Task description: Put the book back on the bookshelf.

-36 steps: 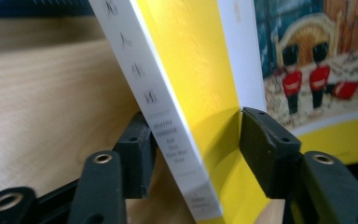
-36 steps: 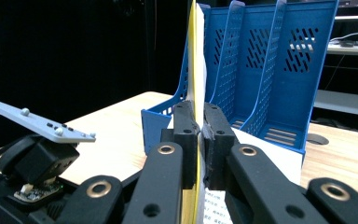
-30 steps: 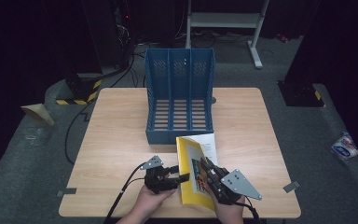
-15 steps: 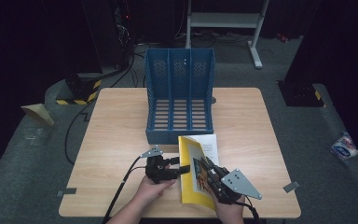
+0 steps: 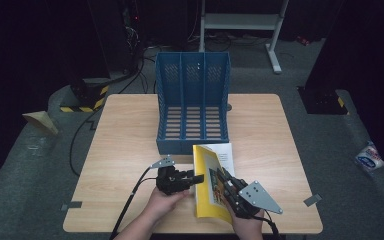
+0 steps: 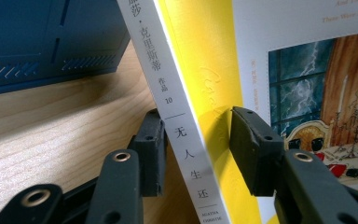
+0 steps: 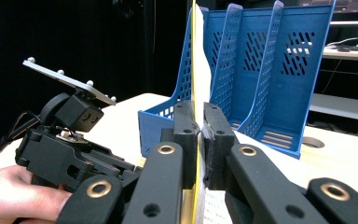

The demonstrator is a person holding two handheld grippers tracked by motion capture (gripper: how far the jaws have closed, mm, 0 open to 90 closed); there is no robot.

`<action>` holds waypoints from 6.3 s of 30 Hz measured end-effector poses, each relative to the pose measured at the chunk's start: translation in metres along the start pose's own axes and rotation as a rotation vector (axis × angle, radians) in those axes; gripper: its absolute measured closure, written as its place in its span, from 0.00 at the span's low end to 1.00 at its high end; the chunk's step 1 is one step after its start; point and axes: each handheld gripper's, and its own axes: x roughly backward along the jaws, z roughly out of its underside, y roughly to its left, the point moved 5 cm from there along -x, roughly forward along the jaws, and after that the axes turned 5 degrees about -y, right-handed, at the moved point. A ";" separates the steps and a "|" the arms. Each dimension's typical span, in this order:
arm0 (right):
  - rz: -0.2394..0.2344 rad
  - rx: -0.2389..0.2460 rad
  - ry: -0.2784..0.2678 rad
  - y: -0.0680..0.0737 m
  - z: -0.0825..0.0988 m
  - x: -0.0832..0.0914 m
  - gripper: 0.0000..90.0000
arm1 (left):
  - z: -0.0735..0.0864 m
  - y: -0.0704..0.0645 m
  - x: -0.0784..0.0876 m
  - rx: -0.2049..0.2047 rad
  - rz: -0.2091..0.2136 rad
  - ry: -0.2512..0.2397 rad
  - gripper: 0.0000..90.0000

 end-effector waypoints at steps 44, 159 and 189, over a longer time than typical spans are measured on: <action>0.088 0.014 -0.005 -0.027 0.011 0.008 0.92 | -0.022 -0.038 0.030 -0.430 -0.094 -0.146 0.83; 0.174 -0.049 0.128 -0.085 0.058 0.027 0.54 | -0.004 -0.037 0.071 -0.644 -0.139 -0.167 0.85; 0.172 -0.015 0.199 -0.084 0.073 0.023 0.55 | -0.030 -0.041 0.078 -0.523 -0.177 -0.145 0.79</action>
